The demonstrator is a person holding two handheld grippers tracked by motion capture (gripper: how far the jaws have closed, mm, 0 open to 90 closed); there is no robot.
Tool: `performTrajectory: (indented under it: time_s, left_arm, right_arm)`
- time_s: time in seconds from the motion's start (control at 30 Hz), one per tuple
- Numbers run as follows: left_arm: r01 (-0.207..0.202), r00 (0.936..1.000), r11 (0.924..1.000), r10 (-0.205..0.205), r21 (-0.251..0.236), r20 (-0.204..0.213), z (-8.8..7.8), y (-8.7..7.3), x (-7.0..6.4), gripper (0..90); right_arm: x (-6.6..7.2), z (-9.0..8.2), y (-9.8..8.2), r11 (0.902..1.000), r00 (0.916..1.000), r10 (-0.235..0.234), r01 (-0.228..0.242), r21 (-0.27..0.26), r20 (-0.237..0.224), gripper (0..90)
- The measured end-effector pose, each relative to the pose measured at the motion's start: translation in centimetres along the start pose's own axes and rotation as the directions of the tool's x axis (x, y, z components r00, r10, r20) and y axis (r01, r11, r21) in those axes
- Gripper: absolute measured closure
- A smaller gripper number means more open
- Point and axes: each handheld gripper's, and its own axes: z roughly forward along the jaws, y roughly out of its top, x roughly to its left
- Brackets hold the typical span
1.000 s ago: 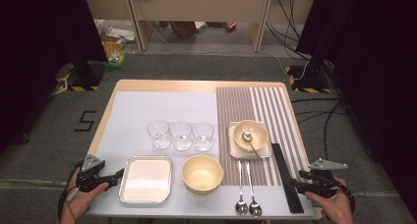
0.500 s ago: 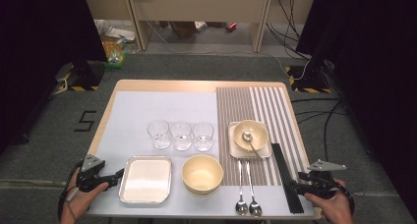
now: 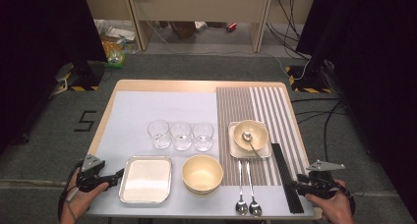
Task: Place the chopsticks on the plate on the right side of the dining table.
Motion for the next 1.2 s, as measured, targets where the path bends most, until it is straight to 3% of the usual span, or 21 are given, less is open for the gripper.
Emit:
performTrajectory:
  time_s: [0.53, 1.2]
  left_arm:
    - [-0.001, 1.0000, 1.0000, 0.001, -0.002, -0.004, 0.00, -0.01, -0.03, 17.1]
    - [0.001, 0.9999, 0.9999, -0.001, -0.012, -0.010, 0.08, -0.05, -0.09, 17.1]
  right_arm:
    - [-0.04, -0.14, 0.10, 0.9984, 0.9993, -0.018, 0.016, 0.053, 0.032, 62.5]
    - [-0.15, 0.02, 0.43, 0.9925, 0.9993, -0.028, 0.025, 0.120, 0.026, 66.5]
